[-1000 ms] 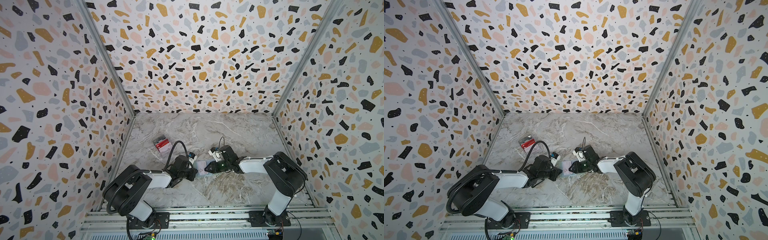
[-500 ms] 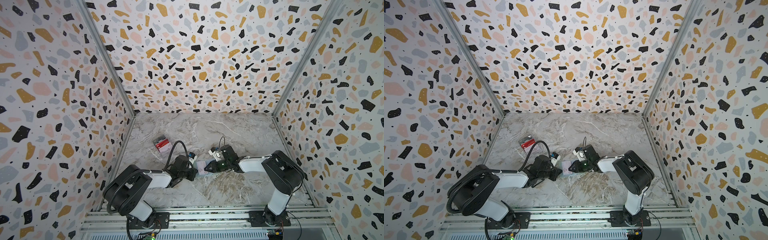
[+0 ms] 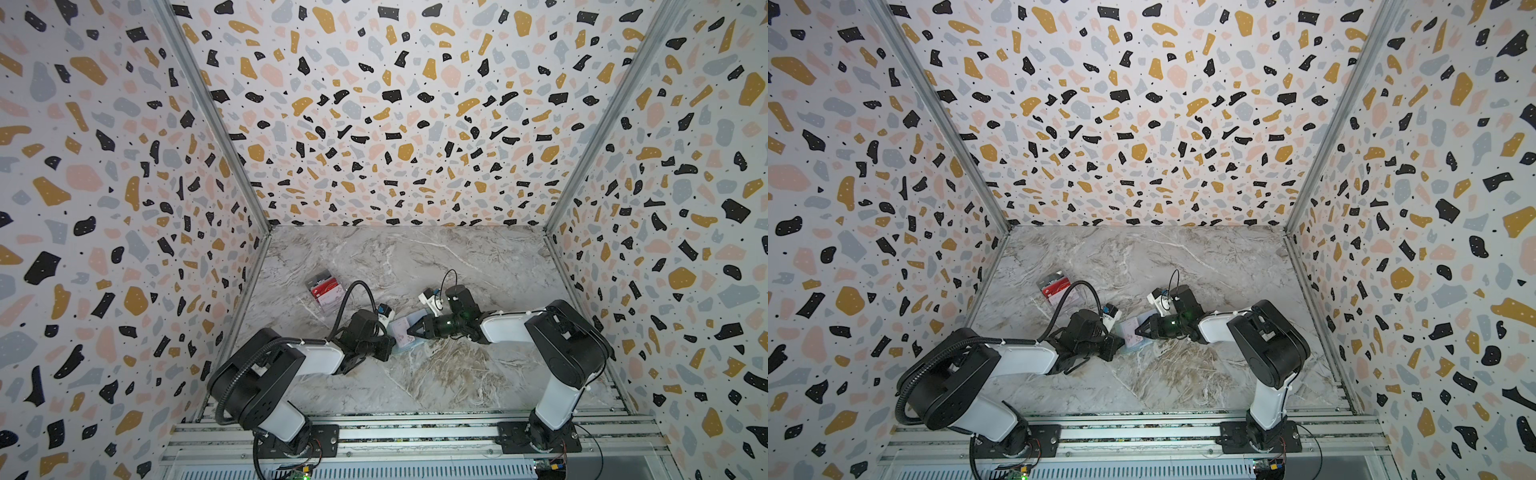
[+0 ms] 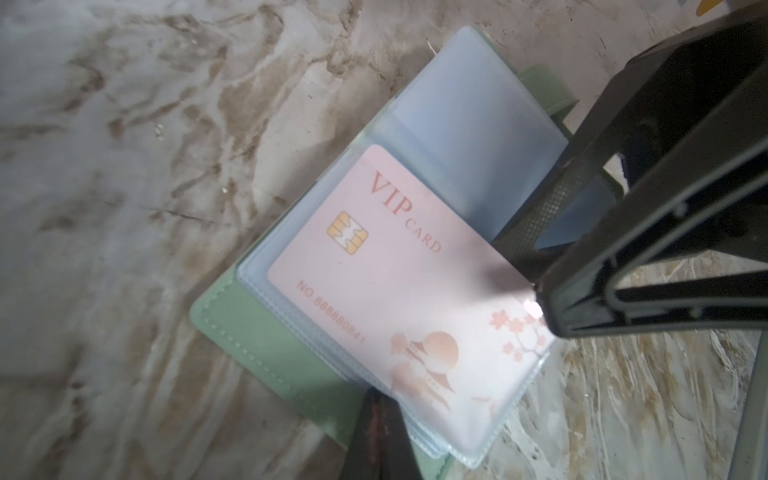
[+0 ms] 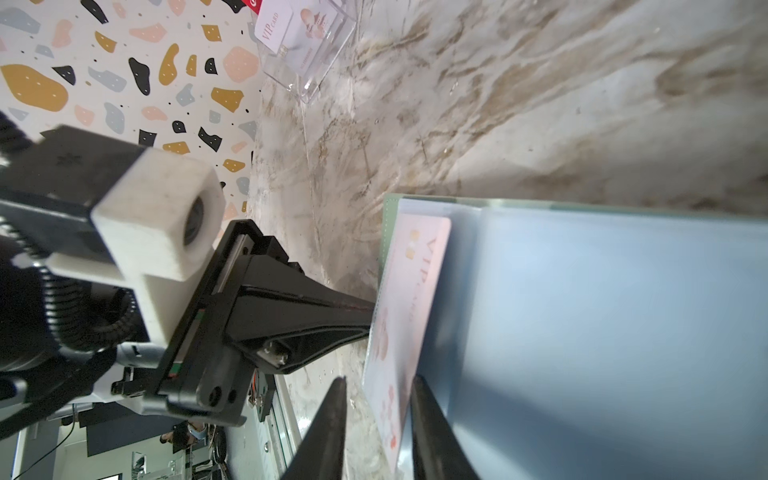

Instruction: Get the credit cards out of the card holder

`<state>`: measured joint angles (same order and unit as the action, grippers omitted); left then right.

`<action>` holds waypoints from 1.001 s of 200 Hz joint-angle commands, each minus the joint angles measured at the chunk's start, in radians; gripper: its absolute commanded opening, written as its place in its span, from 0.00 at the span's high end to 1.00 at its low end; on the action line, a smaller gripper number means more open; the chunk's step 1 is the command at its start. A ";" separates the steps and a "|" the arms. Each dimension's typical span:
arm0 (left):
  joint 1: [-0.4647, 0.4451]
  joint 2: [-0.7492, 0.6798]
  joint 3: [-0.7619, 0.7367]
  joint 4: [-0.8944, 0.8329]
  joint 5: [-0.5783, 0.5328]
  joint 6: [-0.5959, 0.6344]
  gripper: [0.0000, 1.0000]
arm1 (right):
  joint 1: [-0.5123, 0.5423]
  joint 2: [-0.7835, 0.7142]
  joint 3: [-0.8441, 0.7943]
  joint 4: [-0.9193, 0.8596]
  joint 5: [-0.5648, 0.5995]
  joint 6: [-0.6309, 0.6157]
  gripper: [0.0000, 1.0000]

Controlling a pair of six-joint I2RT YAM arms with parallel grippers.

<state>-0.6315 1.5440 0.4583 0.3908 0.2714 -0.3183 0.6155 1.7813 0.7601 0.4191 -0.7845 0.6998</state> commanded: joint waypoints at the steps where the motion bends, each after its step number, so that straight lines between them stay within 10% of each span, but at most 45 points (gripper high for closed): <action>1: -0.009 0.060 -0.012 -0.119 -0.050 0.005 1.00 | 0.004 -0.025 -0.007 0.046 -0.063 0.019 0.72; 200: -0.014 0.068 0.000 -0.133 -0.071 0.009 1.00 | 0.030 0.073 0.128 -0.187 -0.106 -0.137 0.73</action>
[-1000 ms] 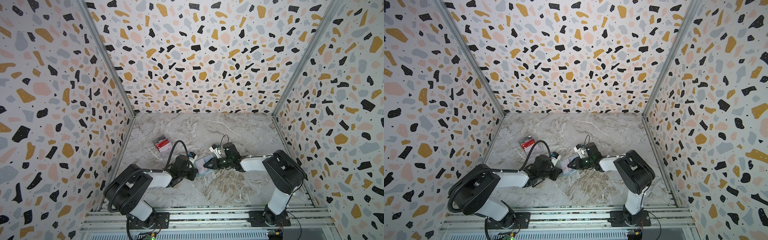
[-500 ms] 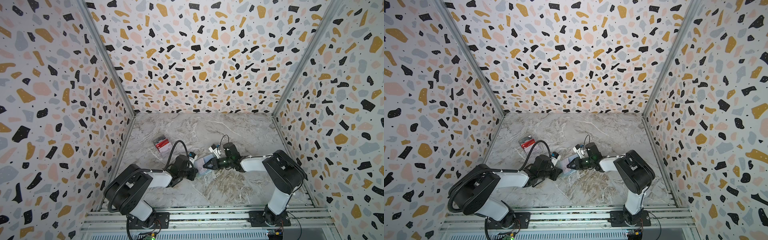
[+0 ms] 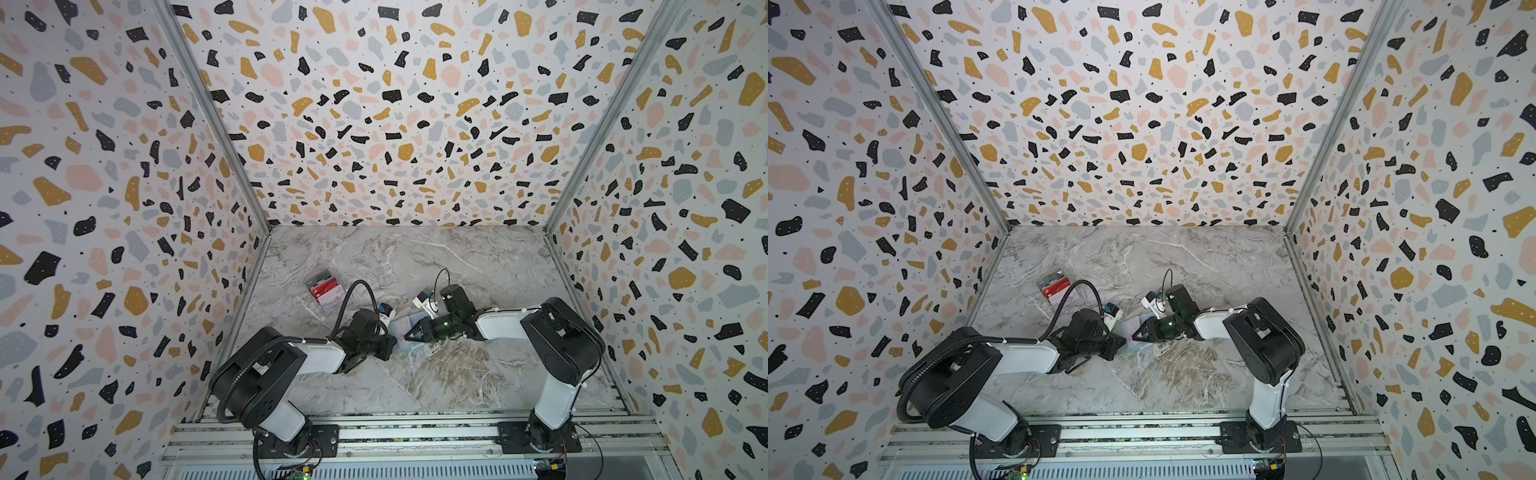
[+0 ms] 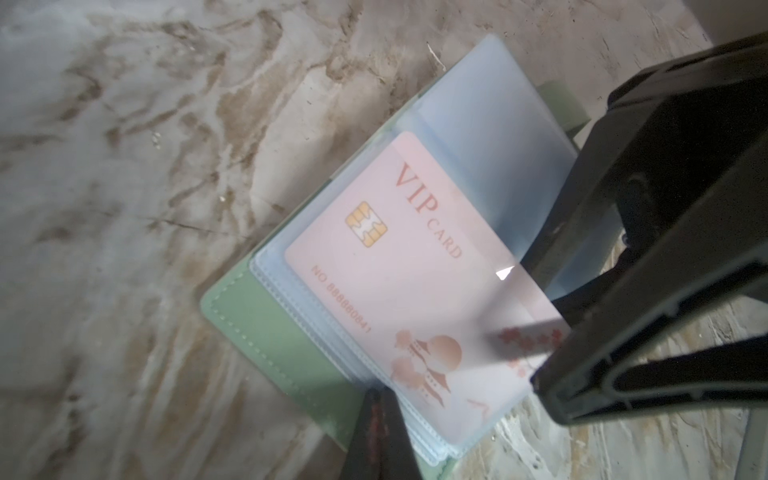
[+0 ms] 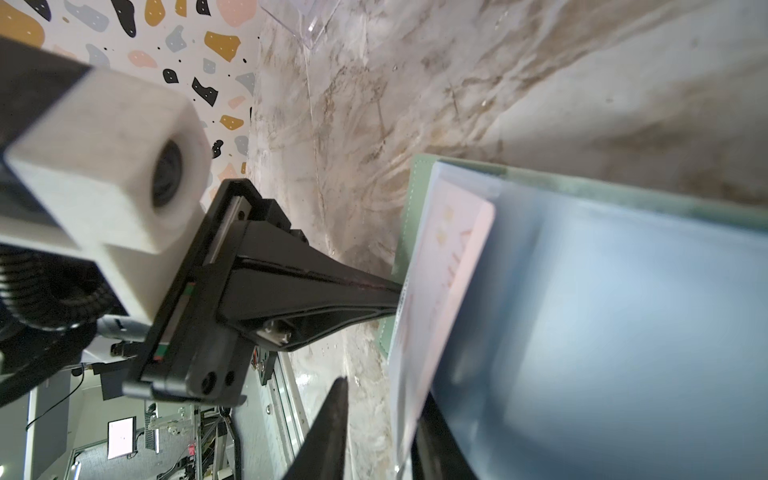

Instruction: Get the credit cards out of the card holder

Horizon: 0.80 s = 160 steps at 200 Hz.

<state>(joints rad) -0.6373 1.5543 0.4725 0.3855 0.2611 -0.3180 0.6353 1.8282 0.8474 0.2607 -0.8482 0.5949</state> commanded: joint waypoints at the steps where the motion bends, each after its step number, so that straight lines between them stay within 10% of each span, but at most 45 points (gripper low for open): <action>1: -0.009 0.058 -0.015 -0.128 -0.060 0.009 1.00 | 0.010 0.027 0.041 -0.029 -0.043 -0.031 0.73; 160: -0.009 0.039 -0.017 -0.128 -0.083 0.011 1.00 | -0.009 0.001 -0.065 0.254 -0.048 0.099 0.78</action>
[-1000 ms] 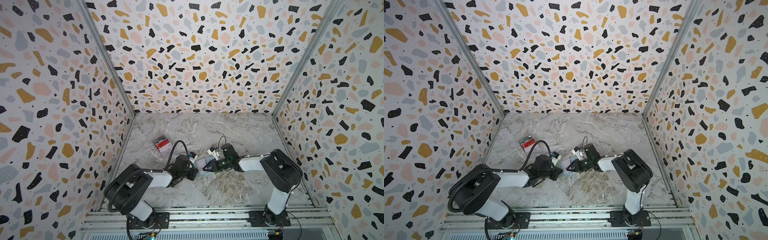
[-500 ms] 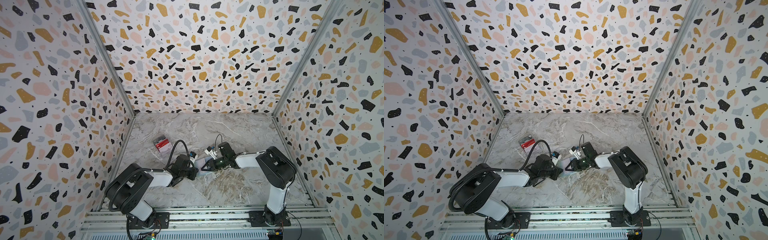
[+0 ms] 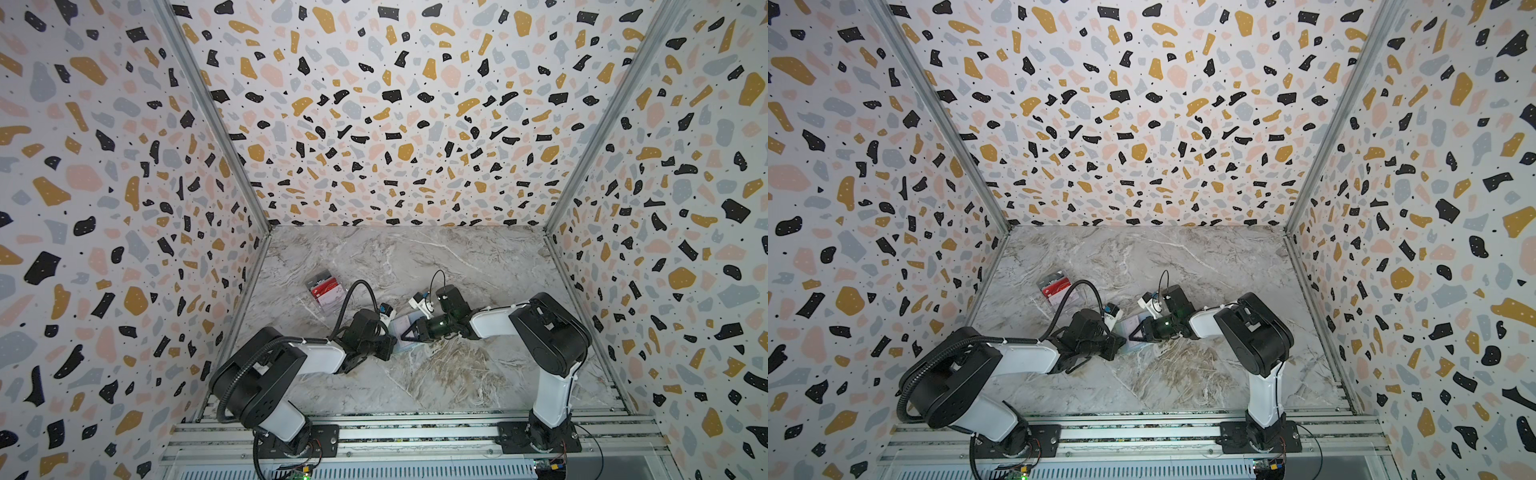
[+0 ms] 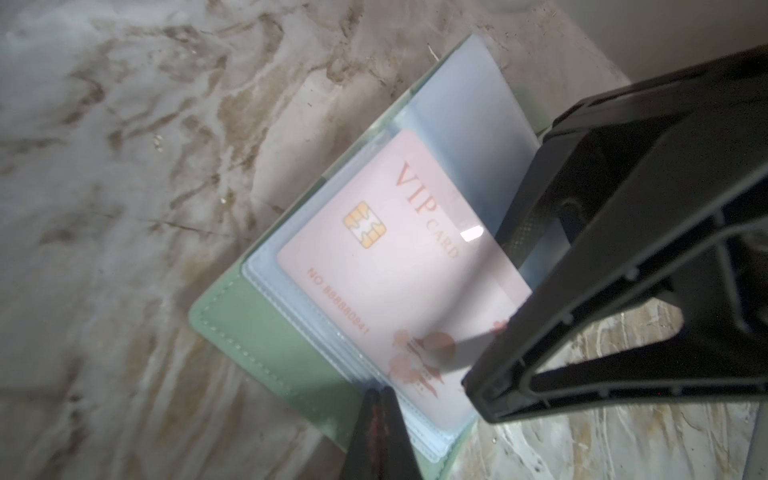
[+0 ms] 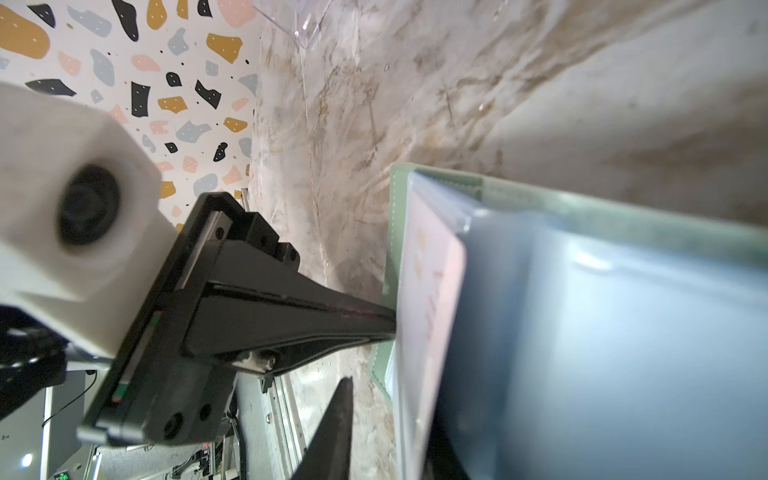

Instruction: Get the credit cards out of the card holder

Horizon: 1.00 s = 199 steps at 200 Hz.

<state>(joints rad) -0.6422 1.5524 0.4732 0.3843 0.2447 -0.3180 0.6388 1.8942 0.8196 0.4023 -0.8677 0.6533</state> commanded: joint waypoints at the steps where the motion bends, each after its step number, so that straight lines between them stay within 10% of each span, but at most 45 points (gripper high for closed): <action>1: -0.004 0.040 -0.018 -0.127 -0.068 0.011 1.00 | -0.013 -0.067 -0.039 0.116 -0.029 0.042 0.78; 199: -0.004 0.041 -0.018 -0.127 -0.091 0.000 1.00 | -0.080 -0.170 -0.140 0.157 0.012 0.049 0.86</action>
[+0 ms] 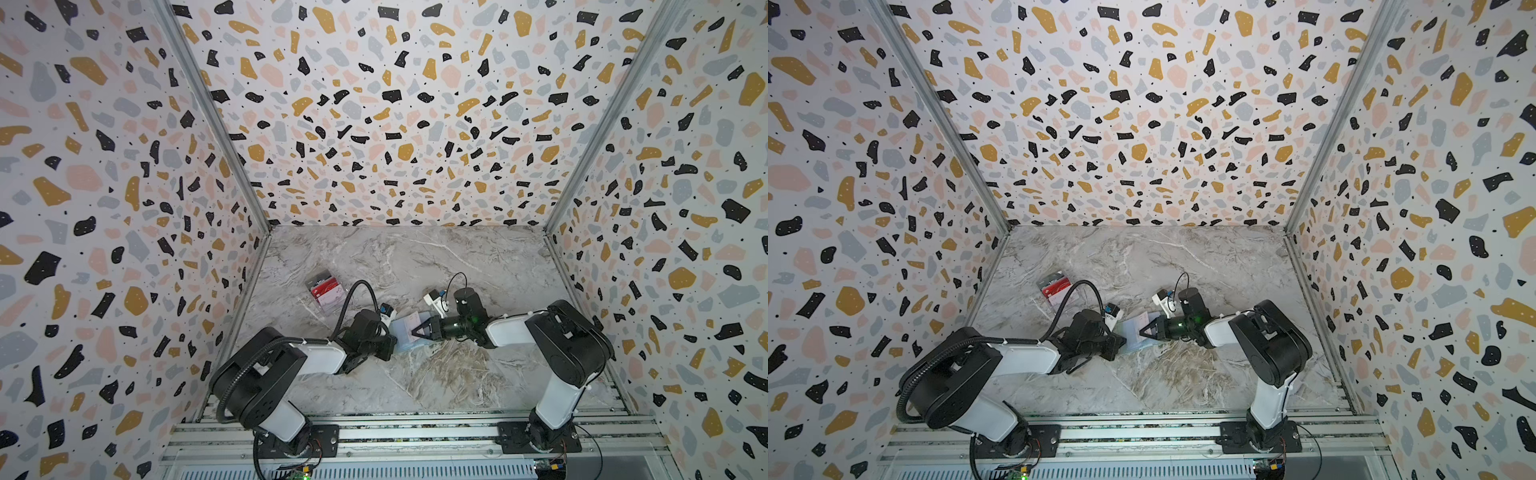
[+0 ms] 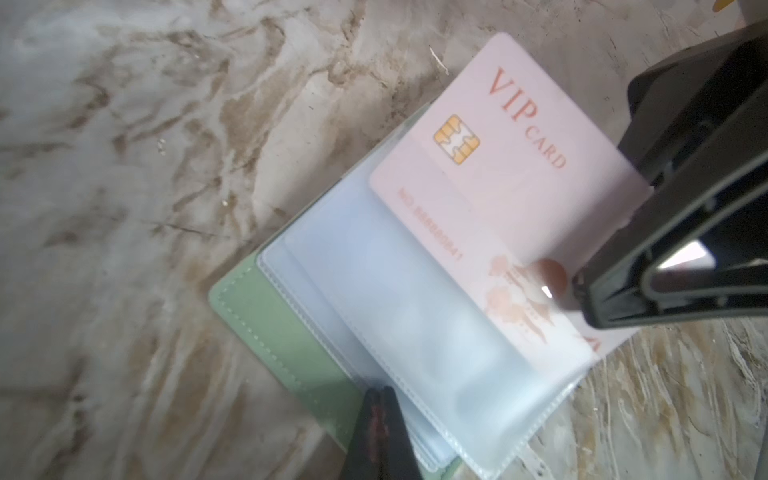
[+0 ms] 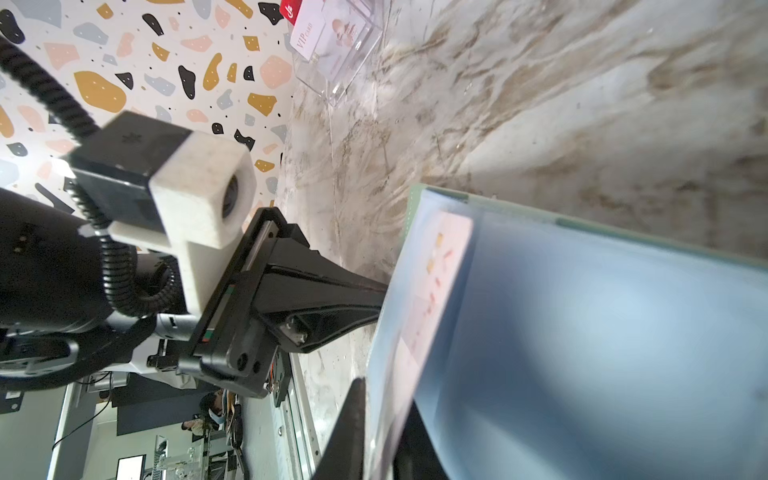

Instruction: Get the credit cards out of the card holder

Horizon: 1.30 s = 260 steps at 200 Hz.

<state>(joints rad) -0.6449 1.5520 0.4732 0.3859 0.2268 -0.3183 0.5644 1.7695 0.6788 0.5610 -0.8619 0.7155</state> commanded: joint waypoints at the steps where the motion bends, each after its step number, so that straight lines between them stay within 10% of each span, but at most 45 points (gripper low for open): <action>1: -0.001 0.042 -0.018 -0.128 -0.073 0.001 1.00 | -0.005 -0.046 0.001 -0.002 0.007 -0.013 0.86; 127: -0.001 0.021 -0.018 -0.128 -0.063 0.019 0.98 | -0.020 -0.108 0.010 -0.155 0.123 -0.054 0.99; 260: -0.001 -0.151 0.030 -0.126 -0.052 0.080 0.67 | -0.045 -0.260 0.009 -0.305 0.270 -0.185 1.00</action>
<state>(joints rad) -0.6464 1.4231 0.4683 0.2913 0.1764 -0.2672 0.5285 1.5578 0.6762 0.2810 -0.6151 0.5732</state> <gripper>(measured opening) 0.313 0.049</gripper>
